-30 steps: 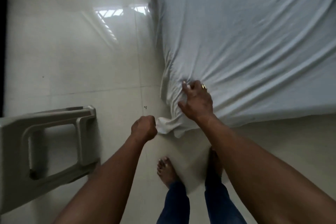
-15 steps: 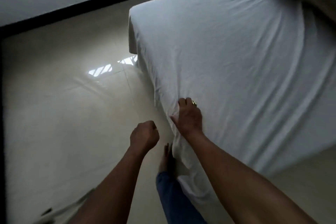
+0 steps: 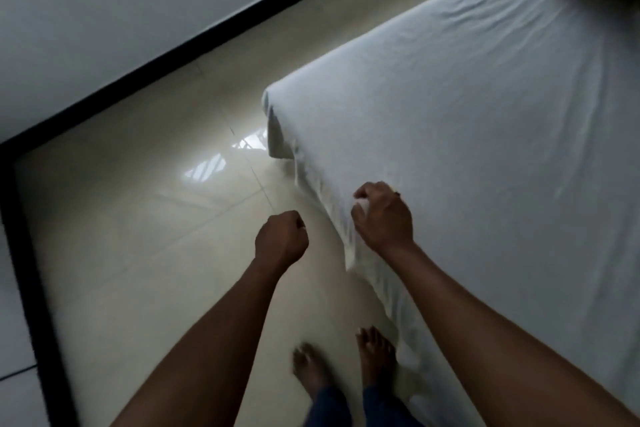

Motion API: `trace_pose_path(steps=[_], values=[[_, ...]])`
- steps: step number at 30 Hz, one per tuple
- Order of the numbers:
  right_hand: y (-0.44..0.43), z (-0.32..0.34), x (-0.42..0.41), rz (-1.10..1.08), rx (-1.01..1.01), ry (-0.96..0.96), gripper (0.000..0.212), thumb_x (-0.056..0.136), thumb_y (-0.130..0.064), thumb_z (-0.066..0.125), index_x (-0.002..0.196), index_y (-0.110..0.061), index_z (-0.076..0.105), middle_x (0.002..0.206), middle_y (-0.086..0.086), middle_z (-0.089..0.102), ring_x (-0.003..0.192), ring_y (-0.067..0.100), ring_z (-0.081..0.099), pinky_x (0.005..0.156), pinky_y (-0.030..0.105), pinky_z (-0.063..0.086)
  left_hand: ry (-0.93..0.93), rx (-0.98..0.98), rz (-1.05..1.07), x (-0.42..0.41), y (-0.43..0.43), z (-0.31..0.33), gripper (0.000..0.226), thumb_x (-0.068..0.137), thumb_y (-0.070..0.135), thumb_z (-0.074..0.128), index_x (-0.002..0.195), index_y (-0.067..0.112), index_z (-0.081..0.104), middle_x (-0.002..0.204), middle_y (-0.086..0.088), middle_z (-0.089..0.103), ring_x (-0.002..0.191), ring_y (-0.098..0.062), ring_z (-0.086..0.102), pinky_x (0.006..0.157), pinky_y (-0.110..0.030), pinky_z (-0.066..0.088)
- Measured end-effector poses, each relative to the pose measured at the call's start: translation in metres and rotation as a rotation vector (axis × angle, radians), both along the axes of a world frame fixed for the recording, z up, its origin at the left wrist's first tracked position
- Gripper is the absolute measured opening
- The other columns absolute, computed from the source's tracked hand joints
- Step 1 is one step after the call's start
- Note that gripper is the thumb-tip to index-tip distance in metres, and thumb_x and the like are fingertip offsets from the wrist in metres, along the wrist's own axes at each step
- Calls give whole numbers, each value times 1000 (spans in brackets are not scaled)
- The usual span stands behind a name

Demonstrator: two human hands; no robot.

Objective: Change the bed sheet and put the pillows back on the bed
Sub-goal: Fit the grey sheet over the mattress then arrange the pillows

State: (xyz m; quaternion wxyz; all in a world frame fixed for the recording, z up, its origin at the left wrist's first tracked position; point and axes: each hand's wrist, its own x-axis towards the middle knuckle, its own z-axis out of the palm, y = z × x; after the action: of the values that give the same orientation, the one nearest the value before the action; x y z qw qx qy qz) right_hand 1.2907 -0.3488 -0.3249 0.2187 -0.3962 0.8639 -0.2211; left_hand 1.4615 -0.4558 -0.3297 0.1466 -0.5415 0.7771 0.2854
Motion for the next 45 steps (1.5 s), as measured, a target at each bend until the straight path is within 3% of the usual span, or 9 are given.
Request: trace_pose_path(steps=[6,11,19,24,28,31,36,42,45], values=[[-143,19,-57,87,52,-5,46,93,-21,57,139,-13,57,147,5,55,131,26,55,107,36,44,64,-185,63,-46,-165,4,35,88,19,59,123,20,61,106,-5,70,104,-29,65,77,-34,48],[-248,14,-82,-37,107,56,46,101,-36,49,141,-14,51,136,14,62,125,33,58,101,38,44,132,-155,-45,-107,-272,-29,77,83,13,63,152,20,30,122,-15,61,112,-38,59,85,-42,49],[-332,26,-106,-285,329,111,46,97,-49,51,122,-11,61,116,12,70,106,34,66,82,34,46,144,1,-175,-75,-344,-50,52,66,6,65,116,17,60,96,-14,68,89,-37,64,71,-42,55],[-353,20,-133,-279,425,-47,58,96,-47,54,140,-9,49,140,17,57,130,33,54,104,38,42,-106,-56,-320,-77,-373,-63,43,68,7,61,110,16,60,98,-11,70,94,-35,67,70,-35,50],[-347,7,-147,-139,512,-202,79,97,-52,54,160,-14,24,167,12,22,153,25,22,122,36,20,-299,324,-432,-119,-392,-75,34,81,13,53,113,21,62,86,-5,74,72,-18,75,70,-26,58],[-342,4,-161,-136,562,-310,77,94,-53,57,158,-20,30,165,7,29,150,25,29,120,35,23,-329,220,-627,-146,-396,-66,46,84,17,57,129,24,58,116,-6,70,105,-23,67,85,-29,54],[-366,-2,-187,-222,586,-366,64,82,-48,62,140,-22,57,146,5,56,135,27,51,111,38,43,66,198,-659,-227,-391,-42,68,89,15,51,155,17,34,144,-11,53,128,-31,53,104,-37,45],[-364,-2,-188,-209,631,-568,86,88,-44,67,160,-24,25,167,5,23,151,26,29,121,40,32,-420,364,-1038,-289,-392,-20,45,96,30,35,128,8,58,127,-17,66,116,-34,64,89,-33,49],[-359,8,-201,-305,654,-697,75,88,-46,69,154,-23,41,162,5,35,146,26,38,118,40,36,-573,371,-1206,-316,-405,-1,30,94,14,45,112,1,65,115,-17,70,107,-31,70,81,-32,54]])
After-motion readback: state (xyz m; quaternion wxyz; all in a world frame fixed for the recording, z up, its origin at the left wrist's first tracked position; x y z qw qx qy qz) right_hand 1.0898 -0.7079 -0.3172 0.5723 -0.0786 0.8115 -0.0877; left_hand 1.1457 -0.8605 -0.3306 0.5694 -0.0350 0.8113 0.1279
